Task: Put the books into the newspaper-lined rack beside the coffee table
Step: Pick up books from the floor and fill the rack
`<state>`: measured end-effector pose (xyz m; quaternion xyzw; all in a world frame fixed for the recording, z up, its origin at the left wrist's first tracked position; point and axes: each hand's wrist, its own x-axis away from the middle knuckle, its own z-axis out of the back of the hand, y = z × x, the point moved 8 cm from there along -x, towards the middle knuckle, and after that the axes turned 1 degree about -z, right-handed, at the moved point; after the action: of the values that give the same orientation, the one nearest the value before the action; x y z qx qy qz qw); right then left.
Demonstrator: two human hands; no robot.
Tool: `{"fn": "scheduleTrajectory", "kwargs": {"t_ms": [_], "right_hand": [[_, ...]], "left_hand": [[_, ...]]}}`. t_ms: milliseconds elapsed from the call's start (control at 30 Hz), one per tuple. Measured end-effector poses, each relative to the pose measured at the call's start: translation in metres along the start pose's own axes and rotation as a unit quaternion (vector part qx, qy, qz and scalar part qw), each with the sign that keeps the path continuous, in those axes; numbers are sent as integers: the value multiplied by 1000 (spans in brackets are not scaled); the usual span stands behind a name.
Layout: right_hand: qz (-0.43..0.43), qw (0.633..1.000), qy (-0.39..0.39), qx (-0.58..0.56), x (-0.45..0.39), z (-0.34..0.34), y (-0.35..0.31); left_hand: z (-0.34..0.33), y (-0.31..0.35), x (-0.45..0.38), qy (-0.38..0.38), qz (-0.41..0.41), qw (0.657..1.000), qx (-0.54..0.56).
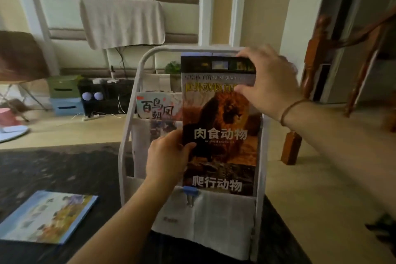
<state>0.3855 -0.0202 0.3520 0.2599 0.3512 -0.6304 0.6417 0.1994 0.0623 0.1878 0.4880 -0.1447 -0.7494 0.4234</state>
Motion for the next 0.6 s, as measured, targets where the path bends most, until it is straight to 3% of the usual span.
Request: {"fn": "scheduleTrajectory", "kwargs": {"t_ms": [67,267,433,600], "right_hand": [[14,1000,10,5,7,-5,7],[46,999,-6,9,25,-32,15],[59,998,-20,22,45,-55,27],[78,996,-27,39,66,-72,32]], "left_hand": [[-1,-2,3,17,-17,999,-36],[-19,-23,21,-20,36,999,-4],[-24,-36,36,-39,61,993,-98],[-32,-47,51,-77,104,985,-118]]}}
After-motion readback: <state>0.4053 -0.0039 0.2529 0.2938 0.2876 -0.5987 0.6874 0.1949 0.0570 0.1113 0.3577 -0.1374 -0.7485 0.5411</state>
